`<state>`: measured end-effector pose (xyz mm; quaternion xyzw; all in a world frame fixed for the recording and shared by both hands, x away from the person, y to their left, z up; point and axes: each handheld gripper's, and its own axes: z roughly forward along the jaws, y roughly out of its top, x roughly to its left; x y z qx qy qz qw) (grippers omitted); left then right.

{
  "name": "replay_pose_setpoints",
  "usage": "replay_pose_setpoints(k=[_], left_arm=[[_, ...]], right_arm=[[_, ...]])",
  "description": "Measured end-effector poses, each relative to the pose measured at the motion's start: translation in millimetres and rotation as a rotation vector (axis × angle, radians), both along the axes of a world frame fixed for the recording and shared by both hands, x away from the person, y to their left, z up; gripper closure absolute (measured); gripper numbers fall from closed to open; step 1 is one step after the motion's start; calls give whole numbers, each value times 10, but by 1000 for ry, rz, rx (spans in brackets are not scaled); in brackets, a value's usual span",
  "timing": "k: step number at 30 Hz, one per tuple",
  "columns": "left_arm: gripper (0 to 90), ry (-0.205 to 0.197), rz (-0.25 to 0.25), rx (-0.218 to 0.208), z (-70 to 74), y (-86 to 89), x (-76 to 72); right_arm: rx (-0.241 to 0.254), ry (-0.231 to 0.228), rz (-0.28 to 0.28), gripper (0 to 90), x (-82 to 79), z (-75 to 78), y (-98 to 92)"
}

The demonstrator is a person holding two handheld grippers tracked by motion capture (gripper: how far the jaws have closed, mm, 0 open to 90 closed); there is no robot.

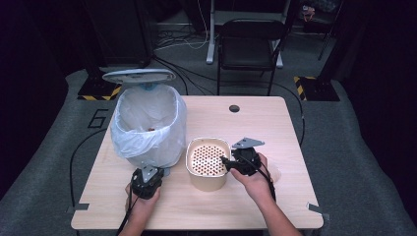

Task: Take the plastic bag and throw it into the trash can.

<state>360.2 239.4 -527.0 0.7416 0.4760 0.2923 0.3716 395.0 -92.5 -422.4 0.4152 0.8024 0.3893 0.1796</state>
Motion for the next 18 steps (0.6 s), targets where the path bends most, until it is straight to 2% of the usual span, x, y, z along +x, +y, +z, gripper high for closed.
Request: replay_pose_setpoints(k=[4,15,17,18], left_arm=[[769,1,0,0,1,1,0],[768,-1,1,0,0,2,2],[768,-4,0,6,1,4,2],[768,-1,0,3,1,3,1]], right_arm=[[20,-9,-14,541,-83,-15,-89],[28,-10,-34,537,-219,-36,-235],[40,-1,-38,516,-240,-44,-251],[49,-13,-38,479,-243,-32,-274]])
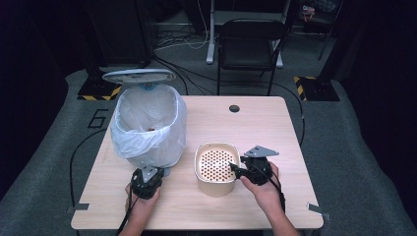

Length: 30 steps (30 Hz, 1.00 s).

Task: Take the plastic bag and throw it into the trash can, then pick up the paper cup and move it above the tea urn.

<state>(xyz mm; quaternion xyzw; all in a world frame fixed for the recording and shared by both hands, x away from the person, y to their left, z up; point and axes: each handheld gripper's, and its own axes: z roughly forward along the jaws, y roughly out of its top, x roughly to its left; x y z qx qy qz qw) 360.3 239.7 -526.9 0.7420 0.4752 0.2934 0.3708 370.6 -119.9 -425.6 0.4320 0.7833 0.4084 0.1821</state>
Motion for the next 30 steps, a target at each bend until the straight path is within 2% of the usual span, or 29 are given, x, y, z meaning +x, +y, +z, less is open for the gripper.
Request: replay_pose_setpoints(k=[3,5,9,10,12,17,18,24,30], left_arm=[[768,-1,1,0,0,0,1],[768,-2,0,2,0,1,1],[768,-1,1,0,-1,0,0],[769,-2,0,3,0,1,0],[768,-1,0,2,0,1,0],[768,1,0,-2,-1,-2,-1],[768,-2,0,3,0,1,1],[768,1,3,-8,-3,-7,-1],[768,6,-3,0,0,-1,-3]], right_arm=[[25,-6,-6,458,-19,48,-24],[39,-26,-7,429,-44,110,-53],[35,-56,-23,351,-113,215,-145],[20,-74,-43,291,-138,238,-204],[14,-78,-46,277,-144,241,-237],[2,-86,-71,240,-170,183,-419],[-9,-85,-95,239,-184,143,-490],[-6,-78,-110,204,-252,33,-643],[-5,-87,-122,167,-322,-107,-795]])
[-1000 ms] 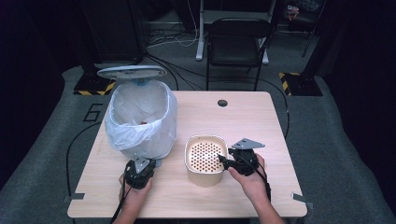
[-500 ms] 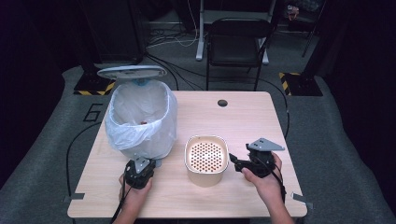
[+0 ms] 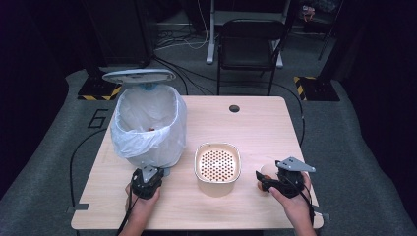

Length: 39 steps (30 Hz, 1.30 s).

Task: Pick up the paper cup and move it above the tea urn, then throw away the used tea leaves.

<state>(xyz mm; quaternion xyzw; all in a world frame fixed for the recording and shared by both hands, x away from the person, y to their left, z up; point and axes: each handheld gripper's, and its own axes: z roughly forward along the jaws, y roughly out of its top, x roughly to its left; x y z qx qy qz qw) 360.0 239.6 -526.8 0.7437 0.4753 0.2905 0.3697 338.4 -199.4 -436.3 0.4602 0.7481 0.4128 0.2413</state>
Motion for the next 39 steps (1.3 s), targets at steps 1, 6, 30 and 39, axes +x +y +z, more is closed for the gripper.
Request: replay_pose_setpoints(k=[1,6,30,39], left_arm=[[768,0,0,0,0,0,0],[768,-7,5,-2,-2,-3,2],[768,-7,4,-4,-3,-3,2],[768,-7,5,-4,-2,-1,3]], right_arm=[[0,0,0,167,0,0,0],[-17,10,-18,152,16,-98,-29],[-61,84,-10,176,119,-421,-47],[-78,79,-1,294,126,-449,-28]])
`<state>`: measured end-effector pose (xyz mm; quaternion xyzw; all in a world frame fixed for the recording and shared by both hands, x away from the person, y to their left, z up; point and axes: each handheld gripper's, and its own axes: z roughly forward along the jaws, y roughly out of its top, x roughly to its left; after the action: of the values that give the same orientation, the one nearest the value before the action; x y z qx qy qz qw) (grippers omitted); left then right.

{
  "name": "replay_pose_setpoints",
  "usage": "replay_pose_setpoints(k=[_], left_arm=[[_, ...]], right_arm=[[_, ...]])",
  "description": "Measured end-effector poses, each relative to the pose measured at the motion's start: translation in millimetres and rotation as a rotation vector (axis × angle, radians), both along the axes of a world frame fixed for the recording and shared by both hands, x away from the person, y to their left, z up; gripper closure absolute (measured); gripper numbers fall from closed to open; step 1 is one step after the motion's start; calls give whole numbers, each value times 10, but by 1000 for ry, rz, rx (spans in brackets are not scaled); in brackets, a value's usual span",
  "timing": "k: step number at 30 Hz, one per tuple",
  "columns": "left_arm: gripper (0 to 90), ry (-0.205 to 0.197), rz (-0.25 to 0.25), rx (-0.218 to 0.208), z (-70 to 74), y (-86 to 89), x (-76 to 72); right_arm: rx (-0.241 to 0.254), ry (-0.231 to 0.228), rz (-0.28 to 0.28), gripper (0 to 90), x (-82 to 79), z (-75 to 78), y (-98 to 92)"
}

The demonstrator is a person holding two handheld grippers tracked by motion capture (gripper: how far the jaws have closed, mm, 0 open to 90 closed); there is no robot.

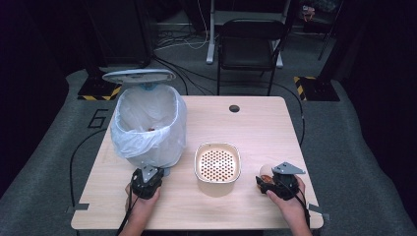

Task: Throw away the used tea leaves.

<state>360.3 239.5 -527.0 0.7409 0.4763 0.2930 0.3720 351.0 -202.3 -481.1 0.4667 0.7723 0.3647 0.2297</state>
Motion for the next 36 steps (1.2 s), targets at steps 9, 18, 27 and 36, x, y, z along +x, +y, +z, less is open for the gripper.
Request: replay_pose_setpoints(k=[9,18,27,36], left_arm=[[768,3,-7,11,5,7,-1],[769,-5,0,5,-2,1,1],[768,2,-1,2,1,0,-1],[768,0,-1,2,1,0,0]], right_arm=[[-3,2,21,322,14,7,-5],[-8,10,52,337,60,38,6],[-6,-16,88,339,184,202,23],[-19,-27,123,342,362,377,72]])
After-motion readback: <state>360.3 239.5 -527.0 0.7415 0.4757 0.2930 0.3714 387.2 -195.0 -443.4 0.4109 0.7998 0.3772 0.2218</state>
